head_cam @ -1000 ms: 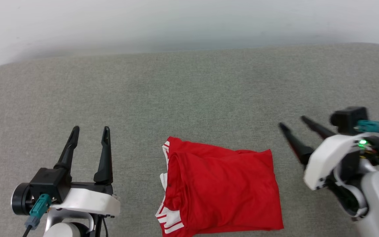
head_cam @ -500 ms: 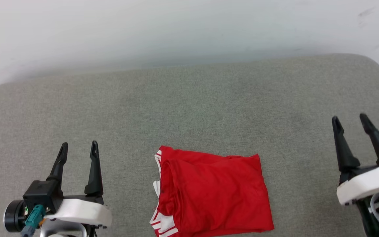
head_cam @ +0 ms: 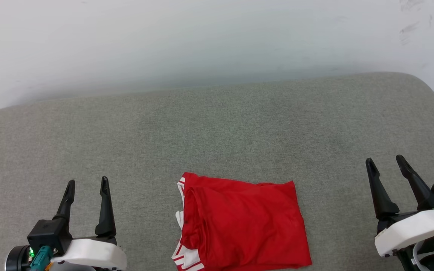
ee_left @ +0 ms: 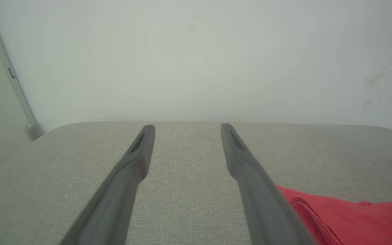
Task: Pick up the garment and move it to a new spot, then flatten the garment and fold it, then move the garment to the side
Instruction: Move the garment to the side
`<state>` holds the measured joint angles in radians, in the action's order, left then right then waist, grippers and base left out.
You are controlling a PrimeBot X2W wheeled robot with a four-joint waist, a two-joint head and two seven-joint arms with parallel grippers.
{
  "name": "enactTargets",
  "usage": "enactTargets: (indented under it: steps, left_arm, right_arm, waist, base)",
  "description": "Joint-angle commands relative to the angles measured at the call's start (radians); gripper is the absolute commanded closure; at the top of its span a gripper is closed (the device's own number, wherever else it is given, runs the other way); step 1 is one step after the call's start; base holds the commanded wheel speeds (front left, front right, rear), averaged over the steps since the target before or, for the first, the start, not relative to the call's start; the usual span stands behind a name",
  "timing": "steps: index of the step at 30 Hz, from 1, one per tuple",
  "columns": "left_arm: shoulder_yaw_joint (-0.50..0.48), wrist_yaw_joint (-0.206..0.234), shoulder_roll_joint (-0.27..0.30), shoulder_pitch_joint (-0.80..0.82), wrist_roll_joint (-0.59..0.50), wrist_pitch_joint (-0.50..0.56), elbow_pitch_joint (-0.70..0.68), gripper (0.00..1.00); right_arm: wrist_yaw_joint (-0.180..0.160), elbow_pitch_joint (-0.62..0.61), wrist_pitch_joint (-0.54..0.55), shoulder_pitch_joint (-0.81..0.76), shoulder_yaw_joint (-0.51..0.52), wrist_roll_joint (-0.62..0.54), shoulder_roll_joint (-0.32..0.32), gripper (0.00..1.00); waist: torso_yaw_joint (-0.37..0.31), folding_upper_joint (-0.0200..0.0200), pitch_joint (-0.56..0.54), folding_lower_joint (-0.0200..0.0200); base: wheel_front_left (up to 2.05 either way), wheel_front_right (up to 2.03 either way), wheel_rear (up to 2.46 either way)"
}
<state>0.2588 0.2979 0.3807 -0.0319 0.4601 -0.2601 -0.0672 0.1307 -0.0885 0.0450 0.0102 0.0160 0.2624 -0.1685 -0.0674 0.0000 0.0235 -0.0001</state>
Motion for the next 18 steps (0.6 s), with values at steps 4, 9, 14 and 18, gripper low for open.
enactTargets:
  steps: [4, 9, 14, 18]
  left_arm:
    - [-0.02, -0.017, -0.016, 0.0, -0.019, -0.007, 0.002, 0.0]
    - [-0.031, -0.043, -0.043, 0.034, -0.038, -0.006, -0.002, 0.0]
    - [-0.046, -0.067, -0.081, 0.072, -0.061, -0.005, -0.017, 0.0]
    - [-0.059, -0.087, -0.116, 0.096, -0.084, -0.005, -0.026, 0.0]
  right_arm:
    - [0.0, -0.009, 0.01, 0.008, 0.007, 0.024, 0.005, 0.0]
    - [0.0, 0.02, 0.125, 0.033, 0.07, 0.21, -0.032, 0.0]
    - [0.0, 0.081, 0.337, 0.045, 0.088, 0.369, -0.104, 0.0]
    - [0.0, 0.127, 0.496, 0.053, 0.062, 0.465, -0.124, 0.0]
  waist:
    - [0.001, 0.0, 0.009, 0.0001]
    - [0.028, 0.0, 0.05, 0.0001]
    - [0.08, 0.0, 0.102, 0.0001]
    - [0.128, 0.0, 0.14, 0.0001]
  base:
    - [0.0, 0.0, 0.0]
    - [0.0, 0.0, 0.0]
    - [0.0, 0.0, 0.0]
    - [0.0, 0.0, 0.0]
